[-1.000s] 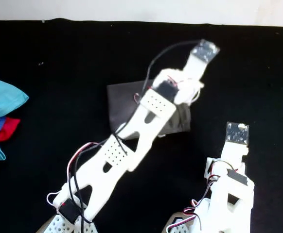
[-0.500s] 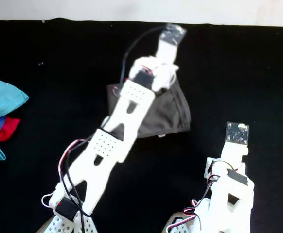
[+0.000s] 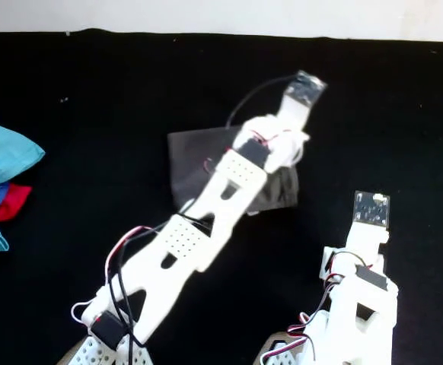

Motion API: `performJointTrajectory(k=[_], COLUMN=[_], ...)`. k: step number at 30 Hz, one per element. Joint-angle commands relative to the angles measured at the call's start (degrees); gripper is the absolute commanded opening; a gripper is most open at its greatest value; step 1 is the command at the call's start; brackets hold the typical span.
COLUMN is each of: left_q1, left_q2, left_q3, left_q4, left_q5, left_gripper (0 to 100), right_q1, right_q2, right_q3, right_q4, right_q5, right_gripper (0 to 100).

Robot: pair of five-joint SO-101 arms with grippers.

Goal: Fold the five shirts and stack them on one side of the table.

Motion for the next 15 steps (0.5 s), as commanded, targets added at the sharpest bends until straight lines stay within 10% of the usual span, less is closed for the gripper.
performJointTrajectory(k=[1, 15], left_q1=[1.0, -8.0], left_q2=[-4.2, -13.9], left_q3=[-2.1, -1.6], left_q4=[-0.7, 10.3], left_q5=[0.3, 0.3], left_gripper=[1, 1], right_q1=[-0.6, -0.6], right_q2=[0.0, 0.0], right_q3=[0.5, 0.5], right_q4=[-1.5, -1.5], right_q5=[-0.4, -0.4], right_gripper=[0.6, 0.6])
